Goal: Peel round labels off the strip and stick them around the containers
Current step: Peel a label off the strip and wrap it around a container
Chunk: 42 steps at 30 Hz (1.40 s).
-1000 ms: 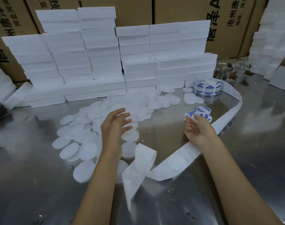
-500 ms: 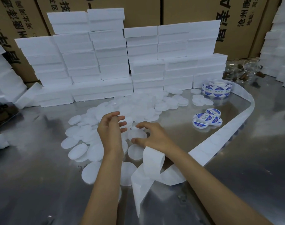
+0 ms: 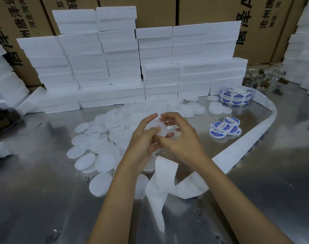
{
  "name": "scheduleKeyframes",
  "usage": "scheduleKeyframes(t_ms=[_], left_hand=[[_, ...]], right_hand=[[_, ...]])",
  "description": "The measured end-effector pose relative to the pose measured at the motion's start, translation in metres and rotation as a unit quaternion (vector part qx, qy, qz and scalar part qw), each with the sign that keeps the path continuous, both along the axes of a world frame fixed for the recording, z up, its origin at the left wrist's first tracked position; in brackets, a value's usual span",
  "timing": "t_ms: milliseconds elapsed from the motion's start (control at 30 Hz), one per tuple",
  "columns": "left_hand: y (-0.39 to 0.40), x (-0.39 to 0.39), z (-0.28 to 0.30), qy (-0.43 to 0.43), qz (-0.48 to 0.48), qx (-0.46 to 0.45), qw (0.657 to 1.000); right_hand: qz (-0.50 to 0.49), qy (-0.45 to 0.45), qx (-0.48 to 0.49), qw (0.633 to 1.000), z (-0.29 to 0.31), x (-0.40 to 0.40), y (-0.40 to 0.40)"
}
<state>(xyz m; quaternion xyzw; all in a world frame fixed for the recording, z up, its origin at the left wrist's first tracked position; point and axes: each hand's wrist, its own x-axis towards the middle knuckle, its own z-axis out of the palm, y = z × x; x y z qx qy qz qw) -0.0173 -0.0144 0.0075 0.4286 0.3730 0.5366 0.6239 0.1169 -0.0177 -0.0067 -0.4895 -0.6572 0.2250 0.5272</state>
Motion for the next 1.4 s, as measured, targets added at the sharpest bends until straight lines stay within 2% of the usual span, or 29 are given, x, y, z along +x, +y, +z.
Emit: scheduleKeyframes(t_ms=[100,167,233,267,333,400,467,533,600,700,800,933,1067,1133,1233,1400], left_hand=[[0.000,0.002,-0.001,0.032,0.007,0.028,0.999],[0.001,-0.002,-0.002,0.032,0.026,0.028,0.999],[0.002,-0.005,-0.002,0.032,0.035,0.026,0.999],[0.003,-0.006,-0.002,0.033,0.041,0.026,0.998],[0.004,-0.006,-0.002,0.026,0.051,0.026,0.998],[0.003,-0.005,-0.002,0.016,0.057,0.029,0.998],[0.002,-0.006,-0.002,0.000,0.059,0.031,0.998],[0.002,-0.006,-0.001,-0.020,0.056,0.034,0.998],[0.002,-0.006,0.001,-0.026,0.056,0.052,0.997],[0.002,-0.004,-0.001,-0.006,0.033,0.110,0.993],[0.000,0.000,-0.005,0.056,0.007,0.135,0.989],[0.003,0.002,-0.009,0.134,0.018,0.135,0.981],[0.006,0.004,-0.013,0.166,0.016,0.122,0.978],[0.006,0.004,-0.013,0.169,0.019,0.119,0.978],[0.006,0.004,-0.014,0.167,0.033,0.106,0.980],[0.005,0.003,-0.016,0.152,0.030,0.086,0.984]], right_hand=[[0.003,-0.006,-0.021,1.000,0.006,0.005,-0.011],[-0.006,0.044,-0.050,0.998,0.014,0.017,-0.021],[0.066,0.042,-0.101,0.992,0.023,0.040,-0.037],[0.130,0.003,-0.142,0.981,0.028,0.051,-0.046],[0.226,-0.133,-0.239,0.935,0.031,0.066,-0.063],[0.245,-0.289,-0.280,0.882,0.027,0.068,-0.072],[0.241,-0.358,-0.253,0.866,0.019,0.062,-0.072],[0.236,-0.292,-0.233,0.897,0.014,0.056,-0.064],[0.201,-0.144,-0.259,0.933,0.013,0.052,-0.055],[0.148,-0.003,-0.274,0.950,0.014,0.047,-0.040],[0.144,0.036,-0.275,0.950,0.017,0.044,-0.031],[0.121,0.109,-0.267,0.950,0.018,0.041,-0.027],[0.103,0.171,-0.242,0.950,0.013,0.041,-0.028],[0.107,0.171,-0.235,0.951,0.011,0.040,-0.029],[0.103,0.121,-0.212,0.964,0.008,0.041,-0.030],[0.061,-0.007,-0.094,0.994,0.003,0.040,-0.031]])
